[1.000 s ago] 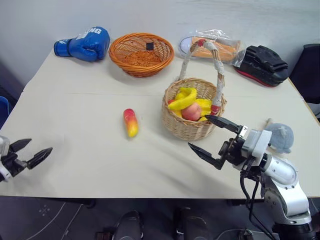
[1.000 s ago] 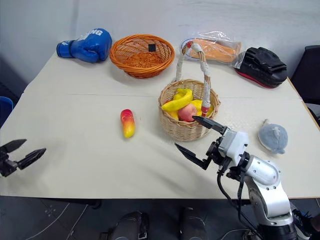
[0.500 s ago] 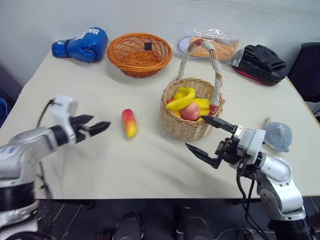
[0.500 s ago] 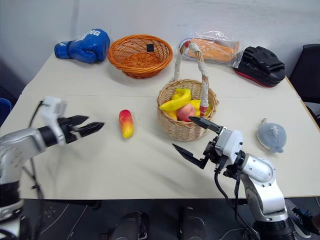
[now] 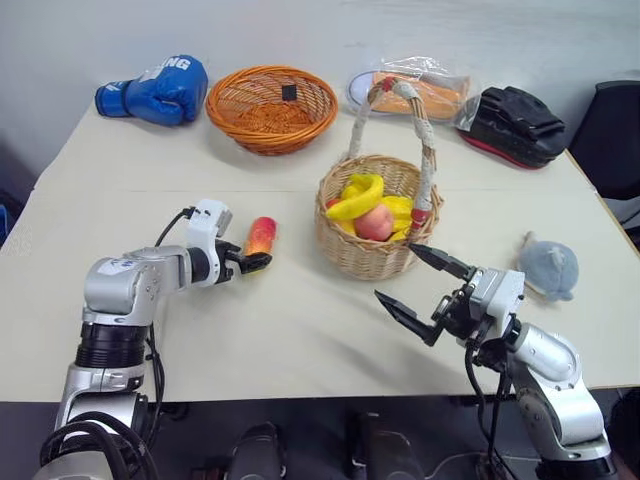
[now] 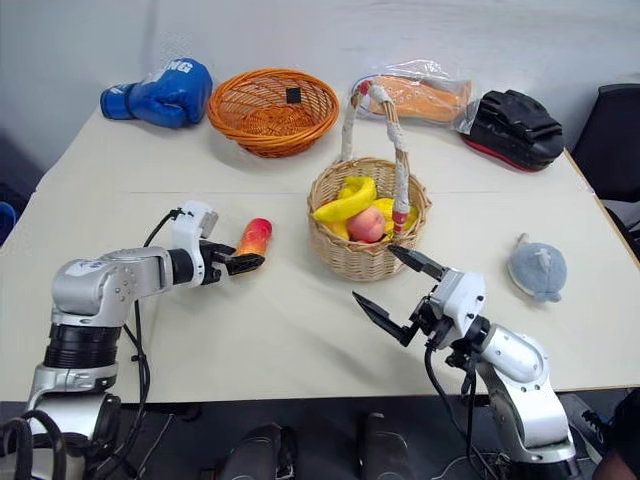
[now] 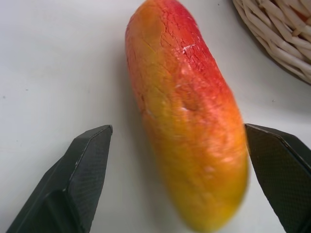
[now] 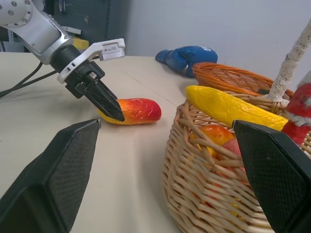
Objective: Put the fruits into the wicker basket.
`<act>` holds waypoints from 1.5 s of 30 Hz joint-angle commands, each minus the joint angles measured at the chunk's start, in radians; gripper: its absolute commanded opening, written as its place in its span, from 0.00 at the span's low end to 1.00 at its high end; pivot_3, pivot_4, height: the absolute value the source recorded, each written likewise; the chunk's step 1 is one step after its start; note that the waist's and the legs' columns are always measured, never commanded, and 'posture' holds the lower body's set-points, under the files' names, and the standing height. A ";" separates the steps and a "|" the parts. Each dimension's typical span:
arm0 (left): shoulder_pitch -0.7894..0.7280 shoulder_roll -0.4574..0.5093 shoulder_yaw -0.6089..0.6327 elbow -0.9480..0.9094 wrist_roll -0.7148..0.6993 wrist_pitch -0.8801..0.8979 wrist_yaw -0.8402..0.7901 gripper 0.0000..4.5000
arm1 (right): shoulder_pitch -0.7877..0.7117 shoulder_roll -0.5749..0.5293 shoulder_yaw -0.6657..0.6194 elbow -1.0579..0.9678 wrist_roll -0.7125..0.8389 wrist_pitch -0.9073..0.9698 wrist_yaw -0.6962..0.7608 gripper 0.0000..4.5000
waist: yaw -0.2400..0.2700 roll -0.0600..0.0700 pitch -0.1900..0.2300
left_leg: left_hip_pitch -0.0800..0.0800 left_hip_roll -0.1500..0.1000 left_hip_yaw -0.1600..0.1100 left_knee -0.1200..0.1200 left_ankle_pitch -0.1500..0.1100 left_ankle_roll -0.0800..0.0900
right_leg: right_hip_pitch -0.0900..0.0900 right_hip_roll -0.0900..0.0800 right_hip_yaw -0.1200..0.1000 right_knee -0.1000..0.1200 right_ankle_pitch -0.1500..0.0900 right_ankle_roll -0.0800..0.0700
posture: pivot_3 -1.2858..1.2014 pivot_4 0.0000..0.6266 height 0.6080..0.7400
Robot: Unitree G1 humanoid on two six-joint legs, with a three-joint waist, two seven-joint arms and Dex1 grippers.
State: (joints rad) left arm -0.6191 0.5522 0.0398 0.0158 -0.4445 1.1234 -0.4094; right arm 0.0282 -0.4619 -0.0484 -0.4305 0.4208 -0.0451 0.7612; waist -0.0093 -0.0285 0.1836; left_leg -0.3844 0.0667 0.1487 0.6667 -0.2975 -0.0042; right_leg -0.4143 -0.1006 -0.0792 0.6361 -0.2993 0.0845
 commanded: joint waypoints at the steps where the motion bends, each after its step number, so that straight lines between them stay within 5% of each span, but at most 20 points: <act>1: -0.018 0.002 -0.049 0.026 0.035 -0.050 -0.040 0.79 | 0.013 0.005 -0.025 -0.047 0.004 -0.032 -0.015 1.00 | 0.008 0.000 0.000 | 0.000 0.000 0.000 0.000 0.000 0.000 | 0.000 0.000 0.000 0.000 0.000 0.000 | 0.52 0.24 1.00; 6: -0.013 0.070 -0.049 0.028 0.037 -0.074 -0.119 0.44 | 0.052 -0.002 -0.038 -0.057 0.002 -0.053 -0.022 1.00 | 0.008 0.000 0.000 | 0.000 0.000 0.000 -0.001 0.000 0.000 | 0.000 0.000 0.000 0.000 0.000 0.000 | 0.52 0.24 1.00; 8: 0.007 0.112 -0.046 0.024 0.040 -0.142 -0.186 0.38 | 0.080 -0.005 -0.053 -0.070 -0.001 -0.056 -0.031 1.00 | 0.006 0.000 0.000 | 0.000 0.000 0.000 -0.001 0.000 0.000 | 0.000 0.000 0.000 0.000 0.000 0.000 | 0.52 0.24 1.00; 15: -0.031 0.166 0.062 0.070 -0.039 -0.488 -0.512 0.37 | 0.188 -0.014 -0.123 -0.139 -0.012 -0.043 -0.080 1.00 | 0.009 0.000 0.000 | -0.001 0.000 0.000 -0.001 0.000 0.000 | -0.001 0.000 -0.001 0.000 -0.001 -0.001 | 0.52 0.24 1.00; 18: -0.138 0.152 -0.026 0.092 0.014 -0.603 -0.615 0.37 | 0.231 -0.008 -0.170 -0.159 -0.024 -0.041 -0.117 1.00 | 0.019 0.000 0.000 | -0.002 0.000 -0.001 0.000 0.000 0.000 | -0.001 0.000 -0.002 0.000 -0.001 -0.001 | 0.52 0.24 1.00; 25: -0.465 -0.135 -0.181 0.357 0.110 -0.709 -0.633 0.37 | 0.363 0.054 -0.287 -0.258 0.040 -0.024 -0.224 1.00 | 0.041 0.001 0.000 | -0.004 -0.002 0.003 0.005 -0.002 0.003 | 0.002 0.000 -0.004 -0.003 0.001 0.001 | 0.52 0.24 1.00; 32: -0.530 -0.271 -0.268 0.558 0.261 -0.779 -0.561 0.37 | 0.353 0.091 -0.280 -0.279 0.009 -0.033 -0.285 1.00 | 0.007 0.001 0.000 | -0.002 -0.001 0.000 0.003 -0.002 0.002 | 0.000 0.005 0.002 -0.003 0.001 0.002 | 0.52 0.24 1.00; 41: -0.501 -0.262 -0.164 0.487 0.189 -0.847 -0.652 1.00 | 0.387 0.129 -0.243 -0.303 -0.013 -0.028 -0.301 1.00 | 0.004 0.002 0.000 | -0.003 -0.001 -0.002 0.002 -0.002 0.003 | 0.000 0.005 0.003 -0.005 0.001 0.001 | 0.52 0.24 1.00; 45: -0.433 -0.122 -0.077 0.448 0.142 -0.920 -0.763 1.00 | 0.233 0.064 -0.189 -0.328 0.067 0.154 -0.330 1.00 | -0.014 0.002 0.000 | -0.001 0.000 -0.001 0.002 -0.002 0.003 | 0.000 0.005 0.004 -0.004 0.001 0.001 | 0.52 0.24 1.00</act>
State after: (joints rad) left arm -1.0618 0.3894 -0.0954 0.5016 -0.2682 0.2434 -1.1252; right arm 0.2939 -0.3746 -0.2440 -0.7015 0.4373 0.0499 0.4500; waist -0.0234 -0.0262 0.1838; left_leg -0.3851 0.0667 0.1471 0.6684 -0.2996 -0.0017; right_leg -0.4150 -0.0953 -0.0752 0.6333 -0.2989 0.0854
